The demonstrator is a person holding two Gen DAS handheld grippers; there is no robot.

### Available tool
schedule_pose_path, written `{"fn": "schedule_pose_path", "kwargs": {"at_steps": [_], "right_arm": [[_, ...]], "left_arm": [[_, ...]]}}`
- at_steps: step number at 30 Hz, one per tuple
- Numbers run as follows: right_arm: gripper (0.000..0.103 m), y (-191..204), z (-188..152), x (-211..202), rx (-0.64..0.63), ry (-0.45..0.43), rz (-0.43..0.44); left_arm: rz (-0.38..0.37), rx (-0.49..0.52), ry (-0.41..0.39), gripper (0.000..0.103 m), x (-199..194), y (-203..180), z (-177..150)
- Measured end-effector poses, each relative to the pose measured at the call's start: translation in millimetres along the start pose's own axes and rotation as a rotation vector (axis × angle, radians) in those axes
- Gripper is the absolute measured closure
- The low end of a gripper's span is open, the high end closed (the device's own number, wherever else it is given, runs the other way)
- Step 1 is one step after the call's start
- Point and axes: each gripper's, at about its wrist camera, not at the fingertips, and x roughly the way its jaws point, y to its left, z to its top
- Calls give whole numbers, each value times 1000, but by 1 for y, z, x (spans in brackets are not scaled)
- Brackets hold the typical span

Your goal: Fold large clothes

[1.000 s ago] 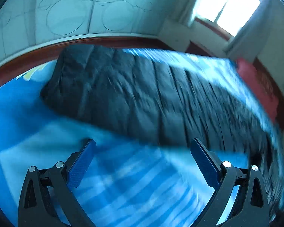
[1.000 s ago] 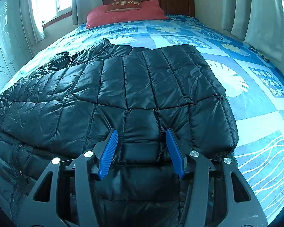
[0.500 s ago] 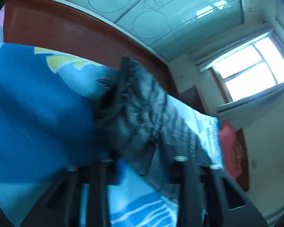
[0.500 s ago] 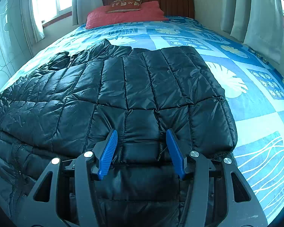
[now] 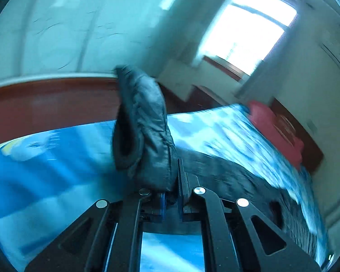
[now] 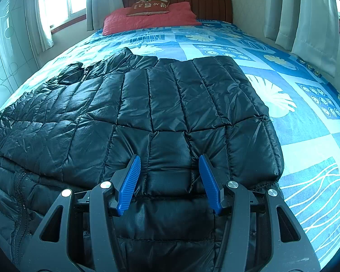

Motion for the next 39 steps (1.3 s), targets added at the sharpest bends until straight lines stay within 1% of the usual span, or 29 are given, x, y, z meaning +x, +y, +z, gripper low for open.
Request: {"fn": "schedule_pose_path", "kwargs": {"at_steps": [2, 5, 6, 8, 9, 11, 12, 14, 16, 19, 21, 23, 26, 29, 30, 31, 32, 33, 34, 37, 38, 39], "right_arm": [[50, -1, 1, 0, 2, -1, 3], [50, -2, 2, 1, 5, -4, 10], [50, -2, 2, 1, 6, -5, 10], [49, -3, 3, 1, 7, -6, 11], [49, -1, 1, 0, 6, -6, 9], [49, -3, 2, 1, 6, -6, 9], [49, -1, 0, 0, 6, -6, 8], [49, -2, 1, 1, 6, -6, 8], [49, -1, 0, 0, 8, -8, 8], [49, -2, 3, 2, 14, -9, 14], [49, -2, 2, 2, 16, -11, 17], [49, -2, 2, 3, 19, -11, 18], [49, -1, 3, 5, 20, -12, 19], [49, -1, 0, 4, 23, -14, 19], [49, -1, 1, 4, 23, -14, 20], [48, -1, 1, 4, 23, -14, 20], [48, -1, 1, 4, 24, -15, 20], [48, -1, 0, 4, 25, -15, 21], [48, -1, 1, 4, 25, -15, 23], [47, -1, 2, 4, 28, -14, 28], [46, -1, 2, 3, 27, -15, 30], [42, 1, 3, 2, 20, -15, 34]], "left_arm": [[-37, 86, 14, 96, 4, -45, -9], [-75, 188, 34, 96, 19, -93, -19], [-95, 224, 48, 96, 23, -115, -27], [-135, 275, 79, 96, 28, -152, -39], [-147, 290, 90, 96, 35, -163, -41], [-185, 362, 114, 96, 39, -204, -59], [-195, 390, 117, 96, 40, -214, -66], [-230, 465, 128, 96, 40, -248, -90], [-255, 505, 146, 96, 50, -273, -107], [-283, 581, 170, 96, 53, -305, -141], [-294, 630, 185, 96, 53, -320, -163], [-296, 674, 216, 96, 61, -334, -187], [-277, 720, 254, 96, 69, -346, -215], [-261, 736, 285, 93, 77, -356, -237], [-260, 740, 299, 90, 77, -355, -239], [-260, 747, 314, 79, 79, -355, -242], [-266, 757, 328, 72, 78, -356, -246], [-270, 765, 331, 57, 78, -359, -253], [-282, 774, 326, 49, 75, -359, -254], [-292, 792, 304, 44, 61, -358, -253], [-296, 792, 306, 38, 57, -356, -252], [-310, 781, 310, 34, 52, -352, -249]]}}
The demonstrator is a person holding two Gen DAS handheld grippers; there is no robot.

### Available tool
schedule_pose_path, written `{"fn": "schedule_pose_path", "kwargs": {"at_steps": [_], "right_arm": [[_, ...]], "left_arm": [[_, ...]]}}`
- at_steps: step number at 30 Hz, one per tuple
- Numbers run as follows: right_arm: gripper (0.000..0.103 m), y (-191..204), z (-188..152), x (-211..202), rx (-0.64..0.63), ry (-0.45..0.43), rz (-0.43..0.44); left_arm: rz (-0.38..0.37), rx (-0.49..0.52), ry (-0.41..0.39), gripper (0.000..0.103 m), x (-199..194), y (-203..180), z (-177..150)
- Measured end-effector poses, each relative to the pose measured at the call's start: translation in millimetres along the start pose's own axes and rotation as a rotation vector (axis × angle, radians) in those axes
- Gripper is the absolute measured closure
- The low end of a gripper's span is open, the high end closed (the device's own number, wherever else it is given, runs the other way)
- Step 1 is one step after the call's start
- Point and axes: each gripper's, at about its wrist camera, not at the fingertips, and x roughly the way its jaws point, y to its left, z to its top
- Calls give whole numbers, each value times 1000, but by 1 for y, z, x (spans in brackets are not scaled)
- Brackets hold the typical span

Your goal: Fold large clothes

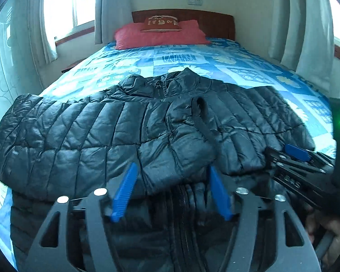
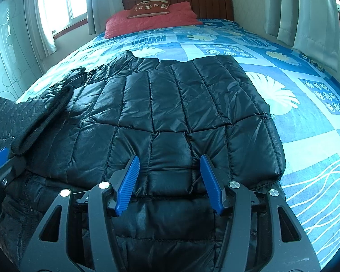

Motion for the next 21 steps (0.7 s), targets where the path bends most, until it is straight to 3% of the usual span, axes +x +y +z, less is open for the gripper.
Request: {"fn": "schedule_pose_path", "kwargs": {"at_steps": [5, 10, 14, 18, 19, 20, 21], "right_arm": [[39, 17, 1, -22, -52, -25, -29], [36, 53, 11, -42, -46, -47, 89], [33, 86, 26, -28, 11, 2, 185], [33, 119, 32, -5, -11, 51, 188], [37, 128, 32, 3, -24, 78, 197], [47, 136, 29, 8, -39, 105, 211], [72, 139, 27, 10, -51, 119, 206]], "left_arm": [[-15, -8, -53, 32, -39, 17, -7], [54, 13, -124, 30, -71, 45, -14], [135, 20, -158, 29, -88, 78, -19], [160, -34, -144, 29, -91, 110, -22], [164, -53, -137, 29, -91, 119, -24], [167, -67, -132, 29, -91, 125, -25], [167, -81, -129, 29, -92, 131, -25]]}}
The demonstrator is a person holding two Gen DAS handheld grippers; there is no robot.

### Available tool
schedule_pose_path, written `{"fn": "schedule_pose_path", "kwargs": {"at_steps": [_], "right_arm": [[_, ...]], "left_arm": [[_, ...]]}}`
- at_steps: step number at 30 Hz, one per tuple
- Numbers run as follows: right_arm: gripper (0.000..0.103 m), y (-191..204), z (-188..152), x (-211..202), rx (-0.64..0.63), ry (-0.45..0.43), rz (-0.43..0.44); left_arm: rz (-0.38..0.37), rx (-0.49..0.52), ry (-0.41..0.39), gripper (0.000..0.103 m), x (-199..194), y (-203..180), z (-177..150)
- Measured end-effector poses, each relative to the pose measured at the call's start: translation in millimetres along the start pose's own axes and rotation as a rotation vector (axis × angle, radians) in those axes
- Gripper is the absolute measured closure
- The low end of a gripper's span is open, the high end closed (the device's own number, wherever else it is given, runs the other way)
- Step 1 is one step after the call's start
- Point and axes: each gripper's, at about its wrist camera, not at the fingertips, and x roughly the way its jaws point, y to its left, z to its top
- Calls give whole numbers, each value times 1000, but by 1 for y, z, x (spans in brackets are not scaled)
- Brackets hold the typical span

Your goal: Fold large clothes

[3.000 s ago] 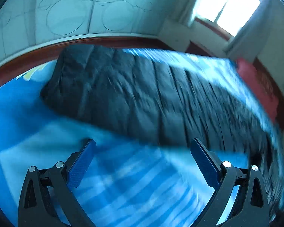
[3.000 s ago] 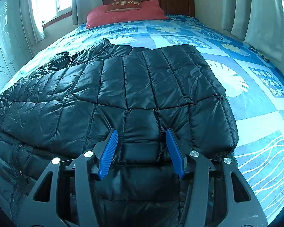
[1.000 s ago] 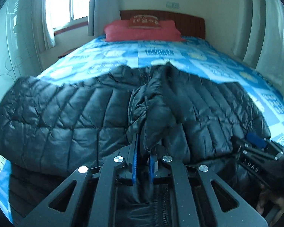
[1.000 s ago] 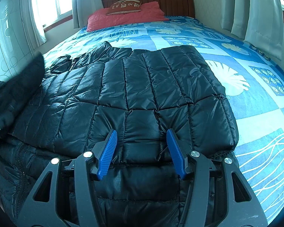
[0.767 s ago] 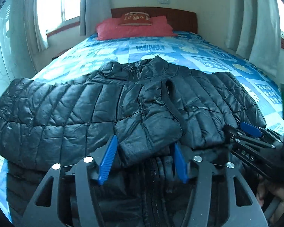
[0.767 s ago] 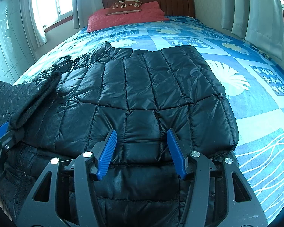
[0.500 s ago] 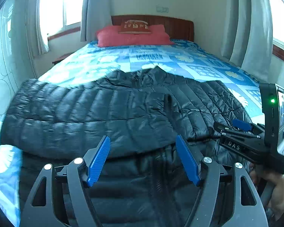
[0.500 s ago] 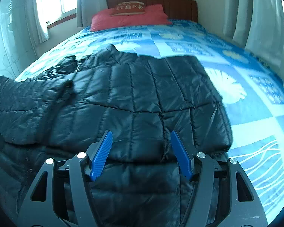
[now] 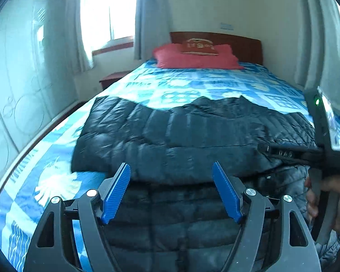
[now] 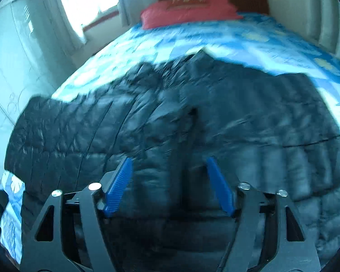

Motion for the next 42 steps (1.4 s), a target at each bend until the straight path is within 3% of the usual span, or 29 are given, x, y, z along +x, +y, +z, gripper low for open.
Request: {"fn": "schedule_pose_path", "kwargs": {"at_steps": [3, 7, 10, 18, 21, 27, 29, 31, 32, 36, 40, 42], "right_arm": [[83, 4, 0, -10, -37, -40, -17], [85, -21, 8, -46, -44, -151, -111], [85, -57, 16, -63, -17, -182, -183], [85, -143, 12, -50, 65, -91, -298], [83, -157, 3, -37, 86, -47, -281], [78, -158, 1, -40, 63, -41, -307], [72, -155, 6, -51, 80, -73, -329], [58, -151, 11, -63, 104, -136, -333], [57, -147, 12, -68, 118, -159, -309], [57, -125, 13, -53, 83, -119, -186], [57, -117, 6, -22, 46, -49, -213], [57, -120, -1, -10, 33, -29, -215]], "left_arm": [[-2, -28, -1, 29, -1, 14, 1], [-17, -84, -26, 29, -7, 34, 8], [-19, -125, -32, 29, -4, 45, 12], [5, -147, 14, 29, 25, 55, 16], [12, -155, 46, 29, 40, 55, 16], [21, -154, 75, 29, 60, 58, 22], [-1, -153, 90, 29, 66, 57, 26], [-13, -146, 94, 29, 74, 57, 32], [-7, -144, 95, 29, 78, 57, 34], [-10, -176, 123, 29, 95, 61, 36], [-15, -167, 172, 29, 114, 55, 30], [48, -94, 203, 29, 126, 46, 24]]}}
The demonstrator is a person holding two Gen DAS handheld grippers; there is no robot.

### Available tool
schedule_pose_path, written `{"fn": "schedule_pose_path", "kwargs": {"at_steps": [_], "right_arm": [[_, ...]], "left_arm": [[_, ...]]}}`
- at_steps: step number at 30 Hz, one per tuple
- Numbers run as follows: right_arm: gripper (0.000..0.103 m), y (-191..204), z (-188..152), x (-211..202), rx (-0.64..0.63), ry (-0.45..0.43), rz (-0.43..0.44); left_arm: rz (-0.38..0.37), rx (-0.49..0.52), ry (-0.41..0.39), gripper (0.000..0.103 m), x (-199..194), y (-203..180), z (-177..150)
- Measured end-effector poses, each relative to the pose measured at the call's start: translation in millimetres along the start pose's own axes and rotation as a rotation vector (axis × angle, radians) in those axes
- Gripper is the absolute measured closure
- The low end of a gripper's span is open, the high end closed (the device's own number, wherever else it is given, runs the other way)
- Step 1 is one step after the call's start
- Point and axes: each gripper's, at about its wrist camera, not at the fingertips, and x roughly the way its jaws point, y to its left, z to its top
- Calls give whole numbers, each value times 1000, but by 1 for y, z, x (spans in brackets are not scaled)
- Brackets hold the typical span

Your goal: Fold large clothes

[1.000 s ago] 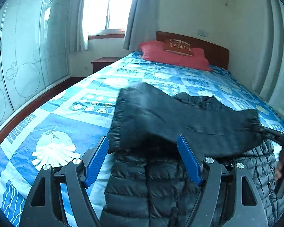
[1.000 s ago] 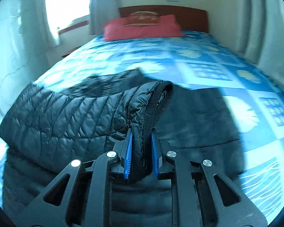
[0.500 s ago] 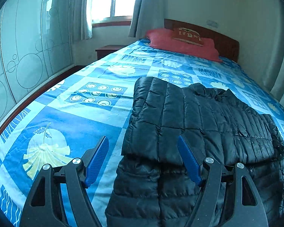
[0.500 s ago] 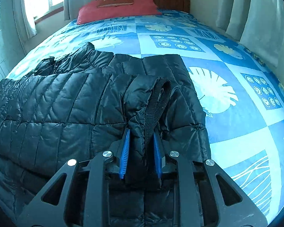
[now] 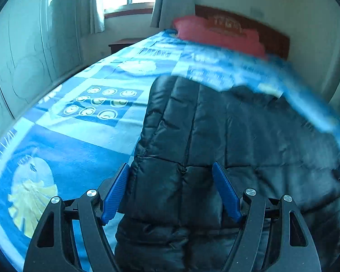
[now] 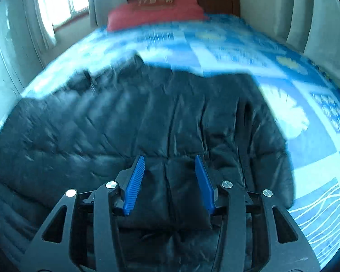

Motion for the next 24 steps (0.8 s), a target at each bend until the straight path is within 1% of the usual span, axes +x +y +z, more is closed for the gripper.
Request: {"fn": "schedule_pose_path", "kwargs": {"at_steps": [2, 3, 6, 8, 10, 12, 13, 15, 17, 18, 19, 20, 21, 22, 24], "right_arm": [[56, 0, -1, 2, -7, -2, -5], [56, 1, -1, 2, -7, 2, -8], [57, 2, 1, -6, 0, 7, -8], [57, 1, 8, -16, 15, -15, 7], [55, 2, 17, -26, 23, -59, 23], [53, 5, 32, -26, 35, -86, 38], [52, 7, 37, -23, 37, -86, 41], [52, 13, 50, -11, 31, -89, 31], [52, 19, 58, 6, 24, -71, 39], [52, 21, 58, 16, 16, -54, 30], [51, 24, 57, 28, -2, -22, 4], [50, 25, 54, 38, -12, 1, -1], [49, 25, 53, 42, -17, 4, -2], [49, 26, 53, 43, -20, 4, -6], [49, 27, 56, 38, -9, -1, -19]], "left_arm": [[55, 72, 42, 29, 15, -10, -6], [63, 80, 51, 29, 19, -11, -7], [64, 82, 61, 29, 14, -10, -4], [57, 77, 69, 30, 0, -7, 1], [6, 44, 6, 30, -25, -1, 14], [-18, 31, -58, 30, -37, 0, 29], [-29, 38, -88, 30, -37, -3, 37], [-33, 65, -100, 30, -24, -11, 49], [-31, 73, -71, 30, 0, -16, 56], [-25, 67, -45, 30, 16, -17, 58], [-12, 61, -8, 30, 32, -17, 57], [0, 66, 24, 29, 43, -18, 54], [11, 86, 72, 27, 60, -19, 49], [11, 102, 83, 27, 67, -20, 47], [20, 110, 81, 28, 65, -22, 49]]}}
